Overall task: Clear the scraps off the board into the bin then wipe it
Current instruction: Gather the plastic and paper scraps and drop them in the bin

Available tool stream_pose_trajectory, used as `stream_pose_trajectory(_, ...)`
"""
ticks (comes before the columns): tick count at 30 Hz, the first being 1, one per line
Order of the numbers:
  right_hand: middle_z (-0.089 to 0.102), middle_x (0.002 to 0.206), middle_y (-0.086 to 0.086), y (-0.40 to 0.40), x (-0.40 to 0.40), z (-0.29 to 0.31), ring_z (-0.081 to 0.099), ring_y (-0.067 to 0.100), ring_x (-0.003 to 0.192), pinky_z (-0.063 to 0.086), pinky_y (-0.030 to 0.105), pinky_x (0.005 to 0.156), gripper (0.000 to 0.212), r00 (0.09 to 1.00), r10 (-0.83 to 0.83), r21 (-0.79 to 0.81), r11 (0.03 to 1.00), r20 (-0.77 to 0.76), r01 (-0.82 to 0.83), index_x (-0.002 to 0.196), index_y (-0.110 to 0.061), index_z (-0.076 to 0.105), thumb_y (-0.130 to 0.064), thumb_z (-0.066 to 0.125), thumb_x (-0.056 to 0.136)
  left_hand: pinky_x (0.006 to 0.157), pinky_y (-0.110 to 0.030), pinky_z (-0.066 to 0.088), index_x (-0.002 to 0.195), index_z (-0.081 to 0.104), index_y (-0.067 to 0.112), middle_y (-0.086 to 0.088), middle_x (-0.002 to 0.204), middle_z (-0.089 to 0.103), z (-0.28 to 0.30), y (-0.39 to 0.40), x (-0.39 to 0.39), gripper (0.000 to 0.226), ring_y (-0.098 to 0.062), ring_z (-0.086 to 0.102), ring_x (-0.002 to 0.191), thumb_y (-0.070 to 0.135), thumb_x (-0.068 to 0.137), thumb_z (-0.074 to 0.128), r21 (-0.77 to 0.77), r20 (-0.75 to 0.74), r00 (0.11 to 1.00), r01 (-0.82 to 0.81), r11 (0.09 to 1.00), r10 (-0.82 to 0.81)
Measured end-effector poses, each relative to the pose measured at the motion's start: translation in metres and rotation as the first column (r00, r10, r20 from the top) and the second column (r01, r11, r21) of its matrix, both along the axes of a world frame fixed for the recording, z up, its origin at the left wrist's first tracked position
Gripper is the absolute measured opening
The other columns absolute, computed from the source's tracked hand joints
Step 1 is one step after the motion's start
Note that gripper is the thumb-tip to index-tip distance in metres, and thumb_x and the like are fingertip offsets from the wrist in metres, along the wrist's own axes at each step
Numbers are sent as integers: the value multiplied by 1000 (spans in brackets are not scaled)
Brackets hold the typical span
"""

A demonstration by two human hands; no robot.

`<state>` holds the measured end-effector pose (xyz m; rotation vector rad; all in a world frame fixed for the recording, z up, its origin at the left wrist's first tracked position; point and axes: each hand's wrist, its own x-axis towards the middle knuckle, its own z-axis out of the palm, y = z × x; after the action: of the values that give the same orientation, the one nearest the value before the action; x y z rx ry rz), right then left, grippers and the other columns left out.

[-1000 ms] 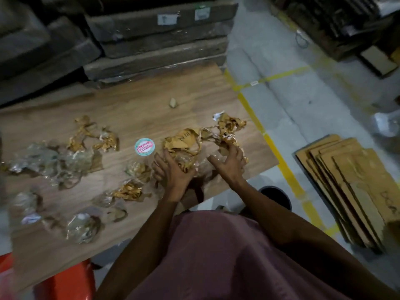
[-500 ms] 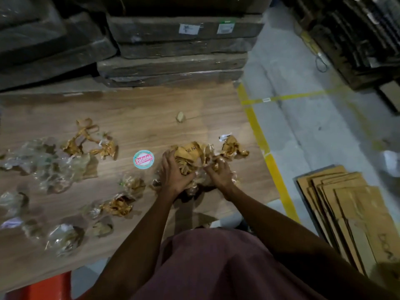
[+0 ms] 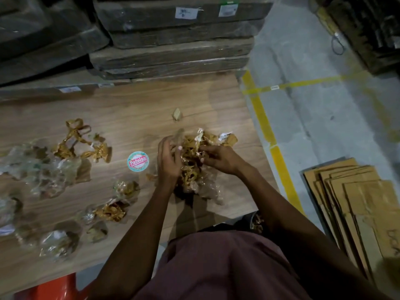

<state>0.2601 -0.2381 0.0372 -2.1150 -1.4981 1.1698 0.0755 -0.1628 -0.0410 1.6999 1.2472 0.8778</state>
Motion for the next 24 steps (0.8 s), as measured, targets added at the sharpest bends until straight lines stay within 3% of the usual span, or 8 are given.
stream_pose_trajectory(2, 68, 136, 8, 5, 12, 4, 63, 21, 124, 49, 30, 98, 47, 998, 53, 8, 999, -17, -53, 140, -25, 64, -36, 72, 95, 92, -24, 54, 128, 58, -3, -17, 126, 58, 6, 7, 10, 28, -6, 56, 104, 5, 101, 57, 40, 16, 999, -35, 999, 35)
stream_pose_trajectory(4, 71, 129, 5, 10, 20, 3, 68, 16, 112, 51, 30, 93, 39, 997, 66, 23, 998, -39, -65, 134, -24, 69, -32, 73, 95, 88, -38, 56, 120, 62, -1, -15, 118, 61, 7, 20, 20, 21, -13, 59, 101, 6, 99, 59, 79, -23, 999, -35, 996, 37)
stream_pose_trajectory(8, 75, 92, -9, 13, 28, -4, 69, 3, 73, 60, 33, 75, 18, 967, -254, 241, 936, -39, 255, 106, -18, 81, -27, 71, 94, 101, -41, 49, 129, 60, 10, -10, 130, 59, 7, 54, 42, 36, -27, 56, 121, 8, 92, 63, -21, -172, 982, 73, 997, -75)
stream_pose_trajectory(12, 74, 119, 7, 16, 41, -28, 68, 24, 110, 51, 35, 93, 47, 845, -534, 352, 794, 15, 496, 125, -16, 71, -40, 60, 87, 112, -51, 42, 146, 49, 23, -8, 153, 42, 5, 98, 64, 67, -31, 38, 141, 9, 85, 73, -98, -451, 868, 181, 979, -206)
stream_pose_trajectory(15, 47, 155, 17, 21, 53, -56, 40, 36, 145, 35, 49, 114, 64, 887, -448, 133, 891, 110, 434, 149, -25, 52, -52, 55, 91, 119, -56, 25, 157, 31, 30, -7, 169, 15, 5, 128, 76, 92, -33, 14, 154, 17, 82, 82, -244, -618, 685, 298, 923, -385)
stream_pose_trajectory(19, 27, 168, 13, 14, 46, -85, 21, 35, 155, 21, 54, 122, 70, 966, -243, -28, 969, 85, 246, 155, -32, 44, -63, 53, 93, 121, -58, 20, 159, 30, 28, -6, 172, 7, -8, 151, 74, 89, -35, 9, 157, 33, 86, 80, -378, -705, 429, 446, 811, -564)
stream_pose_trajectory(22, 40, 162, 7, 5, 38, -91, 32, 28, 150, 32, 54, 119, 67, 966, -256, 16, 967, 39, 256, 148, -33, 53, -66, 48, 90, 116, -53, 28, 146, 52, 21, -6, 166, 30, -9, 144, 59, 53, -32, 28, 152, 45, 99, 58, -279, -716, 470, 486, 828, -517)
stream_pose_trajectory(24, 42, 160, 4, -5, 34, -90, 34, 24, 150, 33, 56, 118, 65, 956, -293, 51, 955, 5, 292, 146, -36, 52, -70, 45, 92, 107, -49, 37, 128, 64, 18, -9, 146, 55, -3, 128, 42, 57, -32, 47, 138, 60, 101, 38, -243, -668, 543, 486, 839, -509)
